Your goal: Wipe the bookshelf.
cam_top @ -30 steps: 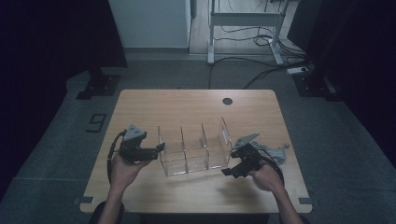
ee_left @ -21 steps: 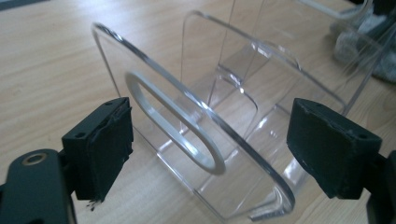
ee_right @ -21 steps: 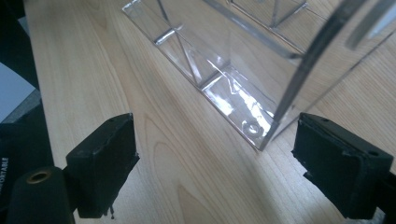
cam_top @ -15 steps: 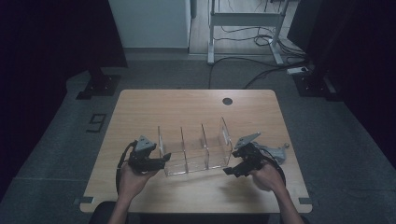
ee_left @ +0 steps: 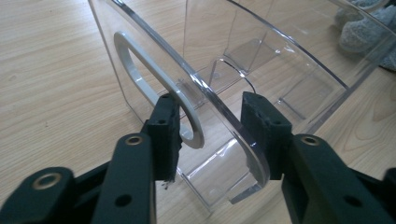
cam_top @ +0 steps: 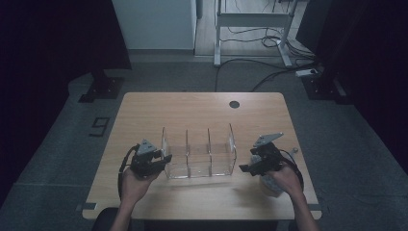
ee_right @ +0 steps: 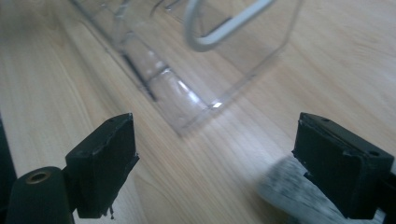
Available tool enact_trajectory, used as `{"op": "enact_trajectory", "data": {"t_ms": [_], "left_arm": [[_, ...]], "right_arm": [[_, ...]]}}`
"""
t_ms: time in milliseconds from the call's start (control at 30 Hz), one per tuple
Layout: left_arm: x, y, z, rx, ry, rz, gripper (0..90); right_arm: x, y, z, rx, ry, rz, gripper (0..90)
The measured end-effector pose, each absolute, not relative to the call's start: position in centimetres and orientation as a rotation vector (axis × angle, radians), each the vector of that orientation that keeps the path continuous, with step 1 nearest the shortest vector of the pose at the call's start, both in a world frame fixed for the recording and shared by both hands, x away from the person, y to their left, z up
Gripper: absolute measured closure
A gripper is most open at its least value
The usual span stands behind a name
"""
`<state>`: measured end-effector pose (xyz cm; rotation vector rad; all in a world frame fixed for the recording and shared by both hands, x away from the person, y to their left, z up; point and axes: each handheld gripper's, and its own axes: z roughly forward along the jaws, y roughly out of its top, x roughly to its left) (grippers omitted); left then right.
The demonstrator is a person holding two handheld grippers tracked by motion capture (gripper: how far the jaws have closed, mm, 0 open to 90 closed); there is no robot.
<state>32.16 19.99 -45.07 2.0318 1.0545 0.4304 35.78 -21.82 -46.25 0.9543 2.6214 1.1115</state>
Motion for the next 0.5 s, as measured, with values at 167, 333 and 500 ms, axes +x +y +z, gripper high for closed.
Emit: {"op": "enact_trajectory", "data": {"t_ms": [167, 333, 500], "left_arm": [[32.5, 20.3, -45.1, 2.042, 1.064, 0.446, 64.2], [32.9, 20.8, -45.0, 2.046, 1.074, 0.457, 67.7], [33.3, 21.3, -45.0, 2.053, 1.08, 0.475, 70.5]], "right_arm": [[35.8, -23.3, -45.7, 1.007, 2.56, 1.11, 12.6], [35.8, -25.0, -45.3, 1.071, 2.501, 1.075, 12.7], [35.9, -26.3, -45.4, 1.126, 2.464, 1.028, 12.8]]}}
